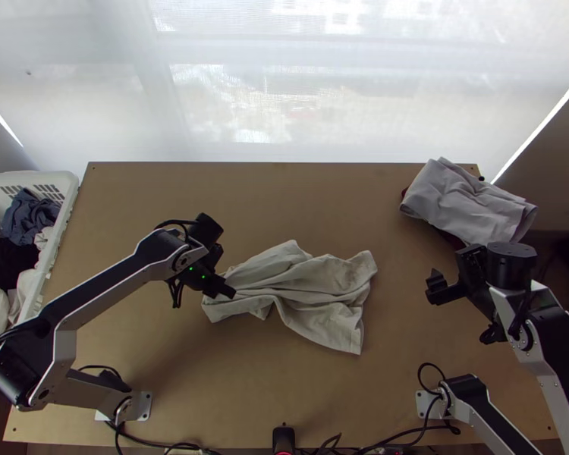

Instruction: Fold the t-shirt

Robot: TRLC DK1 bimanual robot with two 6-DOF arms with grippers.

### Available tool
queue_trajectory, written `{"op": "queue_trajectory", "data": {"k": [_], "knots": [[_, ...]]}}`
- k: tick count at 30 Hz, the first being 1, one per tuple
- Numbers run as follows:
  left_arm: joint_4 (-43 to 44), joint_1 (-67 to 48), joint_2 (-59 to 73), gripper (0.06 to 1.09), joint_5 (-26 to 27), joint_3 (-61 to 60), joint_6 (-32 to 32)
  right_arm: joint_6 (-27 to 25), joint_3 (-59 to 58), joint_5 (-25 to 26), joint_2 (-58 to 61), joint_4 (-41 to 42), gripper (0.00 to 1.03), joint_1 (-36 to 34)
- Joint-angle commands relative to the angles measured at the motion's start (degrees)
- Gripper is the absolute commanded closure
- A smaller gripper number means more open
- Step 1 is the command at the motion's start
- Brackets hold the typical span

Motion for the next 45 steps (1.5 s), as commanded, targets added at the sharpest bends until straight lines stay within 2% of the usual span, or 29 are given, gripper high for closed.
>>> {"op": "queue_trajectory", "data": {"k": [1,3,7,19,22,25,28,31,36,39,45], "knots": [[0.39,0.02,0.94,1.01,-0.43,0.45,0.02,-0.07,0.2,-0.02,2.56,1.94,0.05,0.51],[0.04,0.2,0.15,1.05,-0.43,1.24,-0.07,-0.07,0.82,-0.02,3.35,2.21,0.05,0.95],[-0.76,0.37,-1.25,1.05,-0.43,3.53,-0.15,0.36,2.75,-0.11,5.73,2.21,0.05,3.68],[-0.84,4.51,-3.01,1.05,-0.43,5.02,-0.07,-3.5,2.23,-3.27,12.14,-5.35,0.05,31.63],[-0.58,4.51,-2.66,1.05,-0.43,5.02,-0.33,-4.47,1.7,-3.8,15.13,-7.28,0.05,36.55],[-0.32,4.51,-2.22,1.05,-0.43,5.11,-0.77,-6.14,0.91,-6.88,18.91,-9.22,0.05,37.95],[-0.23,4.42,-1.69,1.05,-0.43,5.02,-1.12,-6.05,0.47,-11.53,22.34,-9.31,0.07,38.3],[-0.23,4.68,-1.25,1.05,-0.52,5.2,-1.03,-5.52,0.29,-13.64,25.77,-7.37,0.07,39.45],[-0.23,5.3,-0.46,1.05,-0.52,5.72,-0.95,-3.85,-0.76,-14.61,30.16,-1.66,0.08,39.45],[-0.14,5.47,0.06,1.05,-0.52,5.9,-0.95,-2.62,-1.73,-14.96,31.39,1.15,0.13,39.27],[-0.05,5.47,0.42,1.05,-0.43,5.99,-0.95,-3.41,-4.19,-14.87,32.53,5.02,0.16,35.49]]}}
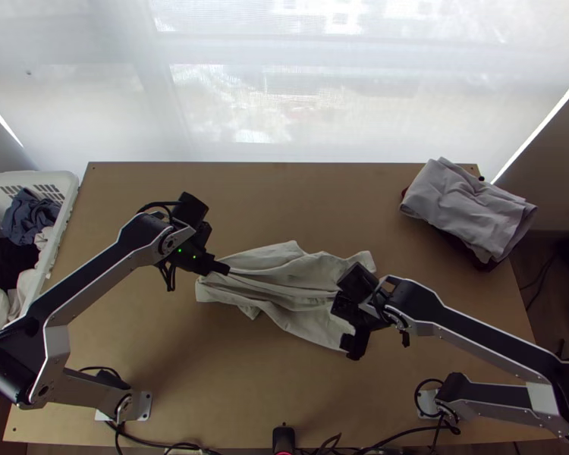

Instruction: Fold the t-shirt

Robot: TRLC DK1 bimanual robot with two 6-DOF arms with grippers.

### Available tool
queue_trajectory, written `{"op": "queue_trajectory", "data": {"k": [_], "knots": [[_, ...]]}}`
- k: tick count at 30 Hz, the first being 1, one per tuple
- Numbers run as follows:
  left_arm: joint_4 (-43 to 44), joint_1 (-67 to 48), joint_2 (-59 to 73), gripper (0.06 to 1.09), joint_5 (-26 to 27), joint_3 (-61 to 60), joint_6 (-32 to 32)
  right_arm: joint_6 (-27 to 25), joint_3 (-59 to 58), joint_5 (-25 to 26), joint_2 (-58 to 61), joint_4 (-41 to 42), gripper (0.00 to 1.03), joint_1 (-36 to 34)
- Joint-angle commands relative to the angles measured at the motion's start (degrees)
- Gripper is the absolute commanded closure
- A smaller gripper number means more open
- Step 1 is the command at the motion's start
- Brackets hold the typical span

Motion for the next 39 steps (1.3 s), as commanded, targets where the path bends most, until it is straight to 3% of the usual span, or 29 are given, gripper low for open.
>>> {"op": "queue_trajectory", "data": {"k": [1,6,10,16,30,39], "knots": [[0.14,0.18,0.66,1.05,0.07,0.24,0.3,-0.49,-2.66,-0.47,2.7,4.61,0.18,-3.55],[0.06,0.36,0.66,1.05,0.07,0.33,0.83,-2.25,-4.16,-0.47,3.23,6.54,0.53,-5.48],[-0.03,0.45,0.48,1.05,0.07,0.33,1.18,-4.44,-5.3,0.23,2.7,7.86,0.9,-5.48],[-0.65,1.24,-0.57,1.05,0.07,1.38,1.44,-5.5,-3.1,0.32,-0.82,7.07,1.0,-6.45],[-1.26,8.53,-8.4,1.05,-0.01,8.41,3.2,-14.02,26.69,0.85,-3.63,-3.21,1.0,-20.69],[-0.56,12.14,-12.53,1.05,-0.1,19.31,4.78,-15.61,44.45,6.21,-1.87,-3.65,1.0,-18.31]]}}
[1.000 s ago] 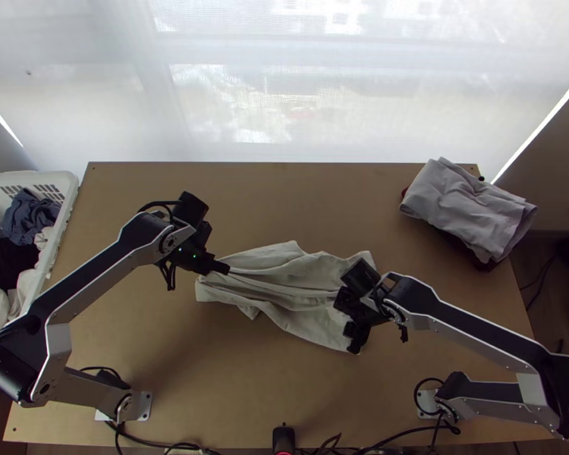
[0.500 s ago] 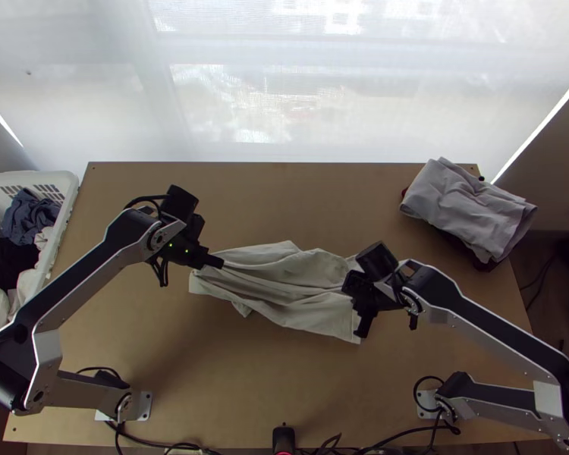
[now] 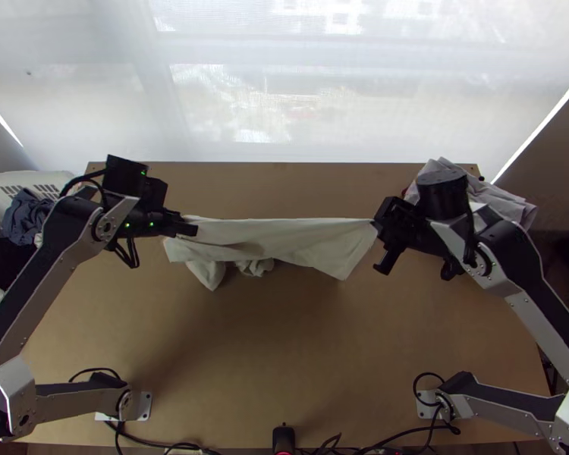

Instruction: Fold the t-shirt

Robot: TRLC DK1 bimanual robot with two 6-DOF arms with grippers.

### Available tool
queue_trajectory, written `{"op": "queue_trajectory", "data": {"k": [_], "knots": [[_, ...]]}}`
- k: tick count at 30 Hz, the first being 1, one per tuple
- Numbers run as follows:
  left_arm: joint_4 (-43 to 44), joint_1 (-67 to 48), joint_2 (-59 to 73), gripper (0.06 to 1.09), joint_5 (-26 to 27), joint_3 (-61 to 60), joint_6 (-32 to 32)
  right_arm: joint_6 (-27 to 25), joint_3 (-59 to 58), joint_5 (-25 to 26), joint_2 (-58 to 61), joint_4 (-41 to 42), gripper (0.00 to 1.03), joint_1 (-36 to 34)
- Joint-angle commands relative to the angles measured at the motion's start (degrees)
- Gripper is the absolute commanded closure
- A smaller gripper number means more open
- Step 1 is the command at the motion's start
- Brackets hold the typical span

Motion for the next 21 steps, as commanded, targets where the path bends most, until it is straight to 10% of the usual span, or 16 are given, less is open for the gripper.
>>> {"op": "queue_trajectory", "data": {"k": [1,12,21], "knots": [[0.67,3.42,-3.24,1.05,-0.01,9.11,1.07,-1.31,14.36,3.76,1.21,-0.24,1.0,1.1],[2.51,9.57,-8.07,1.03,-0.72,24.49,1.95,-6.67,21.48,14.22,-0.98,10.48,1.0,8.3],[4.36,7.46,-13.35,0.76,-1.16,33.72,2.3,-7.9,20.86,19.32,-5.73,17.07,1.0,11.64]]}}
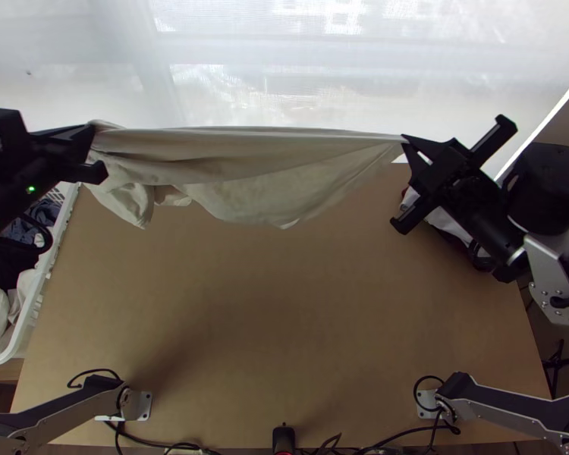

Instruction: Fold the t-shirt

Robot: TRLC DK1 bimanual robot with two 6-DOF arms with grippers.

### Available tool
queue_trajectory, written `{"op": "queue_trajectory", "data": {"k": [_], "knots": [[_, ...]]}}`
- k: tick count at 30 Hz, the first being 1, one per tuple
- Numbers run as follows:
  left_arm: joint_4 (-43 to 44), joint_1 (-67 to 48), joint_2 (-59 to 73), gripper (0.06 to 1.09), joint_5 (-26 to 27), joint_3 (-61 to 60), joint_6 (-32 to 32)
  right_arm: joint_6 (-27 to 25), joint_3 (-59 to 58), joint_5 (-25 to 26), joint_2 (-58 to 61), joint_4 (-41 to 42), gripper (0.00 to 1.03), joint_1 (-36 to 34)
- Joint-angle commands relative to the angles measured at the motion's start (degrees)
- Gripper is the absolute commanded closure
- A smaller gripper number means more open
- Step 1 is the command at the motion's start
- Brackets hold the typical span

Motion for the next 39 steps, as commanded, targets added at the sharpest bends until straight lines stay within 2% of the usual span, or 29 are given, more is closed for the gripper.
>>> {"op": "queue_trajectory", "data": {"k": [1,2,3,8,14,20,26,28,39], "knots": [[0.68,-0.67,-3.97,0.68,-0.15,7.41,0.37,-1.3,0.6,3.5,-3.42,4.46,1.0,2.27],[0.6,-0.58,-4.15,0.57,-0.15,8.11,0.37,-1.83,0.6,3.94,-3.86,4.81,1.0,2.27],[0.33,-0.49,-4.41,0.53,-0.15,8.82,0.55,-2.36,0.69,4.38,-4.21,5.25,1.0,2.27],[-3.53,0.21,-4.59,0.53,-0.15,10.4,0.55,-4.91,1.31,6.31,-5.7,6.75,1.0,2.27],[-5.73,-1.2,-7.22,0.37,0.02,-2.35,0.37,-5.61,1.57,7.45,-6.14,6.13,1.0,2.27],[-6.08,-9.28,-8.37,0.35,0.02,-14.03,0.11,-6.14,0.95,7.89,-6.58,4.9,1.0,2.09],[-5.56,-20.27,-4.32,0.21,-0.06,-23.26,-0.59,-7.02,0.16,8.42,-6.49,4.9,1.0,2.09],[-4.15,-23.61,-1.42,0.2,-0.06,-25.28,-0.24,-6.93,-0.28,8.6,-6.58,4.9,1.0,2.0],[3.5,-33.8,18.97,0.18,-0.15,-25.64,1.34,-7.54,-1.68,9.12,-6.4,4.9,1.0,-0.11]]}}
